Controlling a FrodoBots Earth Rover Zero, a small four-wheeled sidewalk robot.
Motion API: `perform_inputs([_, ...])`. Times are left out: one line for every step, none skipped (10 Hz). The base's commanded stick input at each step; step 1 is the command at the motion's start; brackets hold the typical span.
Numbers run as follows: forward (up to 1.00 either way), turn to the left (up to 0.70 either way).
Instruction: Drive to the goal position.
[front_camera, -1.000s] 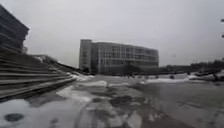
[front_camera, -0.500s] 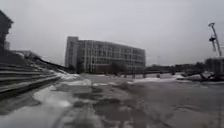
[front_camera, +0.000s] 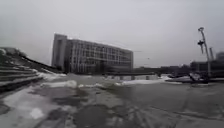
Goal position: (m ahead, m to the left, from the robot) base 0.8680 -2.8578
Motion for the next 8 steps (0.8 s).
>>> perform_inputs([1.00,0.00])
perform_inputs([1.00,0.00])
perform_inputs([1.00,0.00])
perform_inputs([1.00,0.00])
perform_inputs([1.00,0.00])
perform_inputs([1.00,0.00])
perform_inputs([1.00,0.00])
perform_inputs([1.00,0.00])
